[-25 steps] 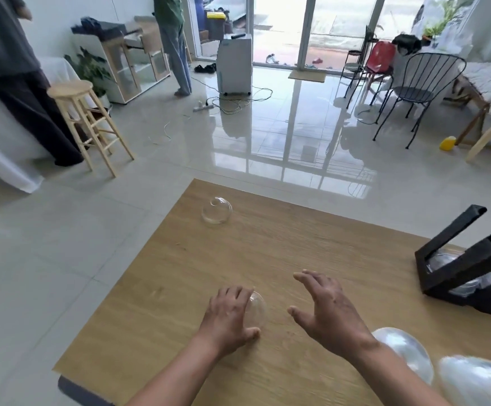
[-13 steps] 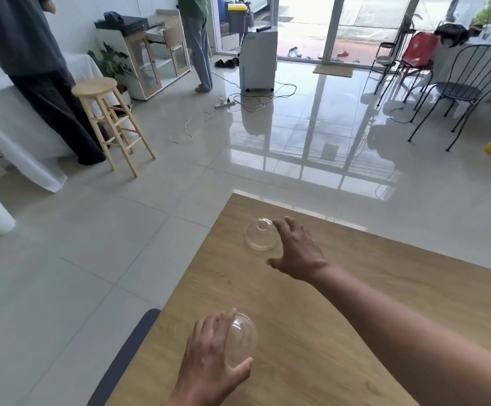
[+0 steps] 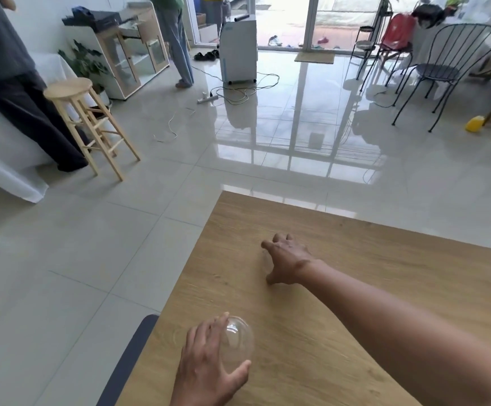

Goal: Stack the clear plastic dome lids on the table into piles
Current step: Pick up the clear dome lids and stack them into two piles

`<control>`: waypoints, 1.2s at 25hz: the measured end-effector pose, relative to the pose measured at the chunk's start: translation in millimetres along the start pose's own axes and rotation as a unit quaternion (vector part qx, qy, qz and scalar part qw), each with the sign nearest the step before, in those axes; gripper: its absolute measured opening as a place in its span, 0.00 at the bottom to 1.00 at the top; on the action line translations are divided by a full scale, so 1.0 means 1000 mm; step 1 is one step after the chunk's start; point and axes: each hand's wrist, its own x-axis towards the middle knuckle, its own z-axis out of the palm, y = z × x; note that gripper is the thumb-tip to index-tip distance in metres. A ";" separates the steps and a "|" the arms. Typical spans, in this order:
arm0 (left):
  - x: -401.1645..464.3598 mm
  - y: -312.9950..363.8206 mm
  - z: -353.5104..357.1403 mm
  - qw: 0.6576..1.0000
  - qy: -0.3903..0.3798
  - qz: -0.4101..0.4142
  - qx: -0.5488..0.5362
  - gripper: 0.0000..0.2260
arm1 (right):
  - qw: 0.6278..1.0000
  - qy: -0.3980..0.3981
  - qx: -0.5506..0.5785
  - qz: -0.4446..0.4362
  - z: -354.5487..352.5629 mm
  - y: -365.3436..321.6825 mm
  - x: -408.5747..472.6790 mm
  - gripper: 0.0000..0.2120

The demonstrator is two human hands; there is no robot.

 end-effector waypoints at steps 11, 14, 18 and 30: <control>-0.005 0.138 0.035 0.983 -0.063 0.166 -0.047 0.42 | 0.958 0.194 0.186 0.104 -0.029 0.122 -0.248 0.41; -0.013 0.204 0.054 0.965 -0.077 0.242 -0.069 0.41 | 0.938 0.240 0.199 0.151 -0.024 0.167 -0.324 0.40; -0.032 0.284 0.073 0.943 -0.073 0.312 -0.092 0.40 | 0.906 0.286 0.218 0.223 -0.008 0.223 -0.409 0.39; -0.064 0.365 0.157 0.942 -0.142 0.300 0.039 0.43 | 0.892 0.305 0.198 0.269 0.041 0.298 -0.521 0.37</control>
